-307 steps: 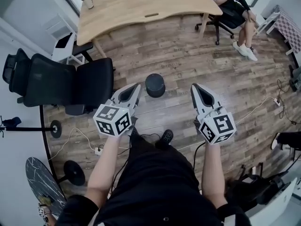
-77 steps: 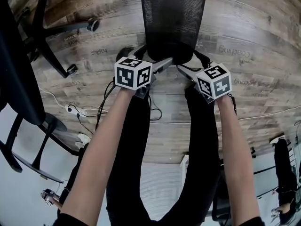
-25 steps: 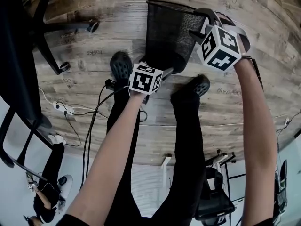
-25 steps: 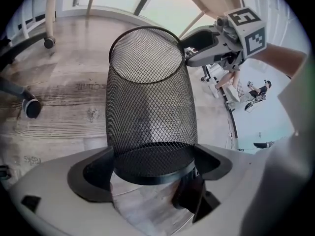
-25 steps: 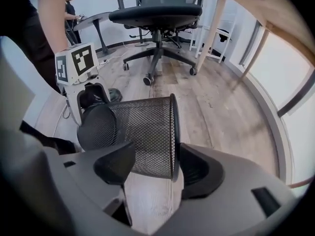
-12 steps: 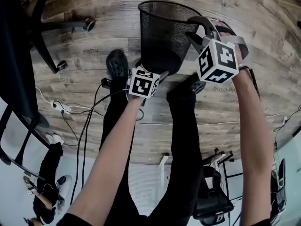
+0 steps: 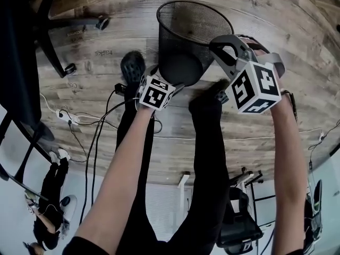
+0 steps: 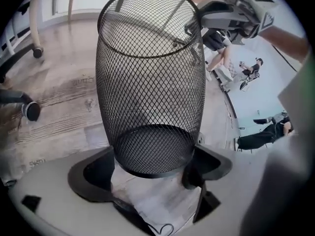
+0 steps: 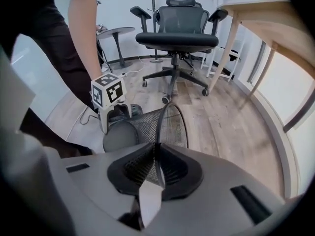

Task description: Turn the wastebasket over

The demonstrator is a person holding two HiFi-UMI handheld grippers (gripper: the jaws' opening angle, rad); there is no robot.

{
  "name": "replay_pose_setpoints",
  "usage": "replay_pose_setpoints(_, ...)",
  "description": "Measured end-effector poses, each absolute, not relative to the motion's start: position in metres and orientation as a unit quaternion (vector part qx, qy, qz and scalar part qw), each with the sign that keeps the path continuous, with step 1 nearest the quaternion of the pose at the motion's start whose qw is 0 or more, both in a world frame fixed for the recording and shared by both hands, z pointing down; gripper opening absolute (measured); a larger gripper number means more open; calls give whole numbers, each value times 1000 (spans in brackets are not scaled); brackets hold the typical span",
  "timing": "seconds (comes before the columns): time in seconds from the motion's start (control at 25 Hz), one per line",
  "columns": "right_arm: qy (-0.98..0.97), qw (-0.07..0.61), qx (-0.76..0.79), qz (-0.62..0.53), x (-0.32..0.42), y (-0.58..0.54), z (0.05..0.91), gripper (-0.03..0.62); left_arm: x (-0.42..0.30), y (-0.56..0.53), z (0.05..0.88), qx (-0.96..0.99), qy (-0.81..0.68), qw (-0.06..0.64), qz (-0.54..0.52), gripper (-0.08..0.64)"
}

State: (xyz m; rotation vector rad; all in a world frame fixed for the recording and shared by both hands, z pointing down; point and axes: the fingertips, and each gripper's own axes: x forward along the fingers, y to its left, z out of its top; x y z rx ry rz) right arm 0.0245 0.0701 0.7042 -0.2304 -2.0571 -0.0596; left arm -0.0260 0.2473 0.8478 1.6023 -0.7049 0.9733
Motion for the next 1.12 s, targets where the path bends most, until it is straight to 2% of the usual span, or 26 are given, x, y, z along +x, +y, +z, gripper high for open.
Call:
replay_pose_setpoints(0.48, -851, 520, -78, -21, 33, 87, 694, 55, -29, 228, 826, 723, -276, 497, 393, 509)
replay_pose_setpoints(1.12, -831, 549, 23, -85, 56, 37, 676, 54, 28, 84, 748, 818, -281, 399, 304, 508)
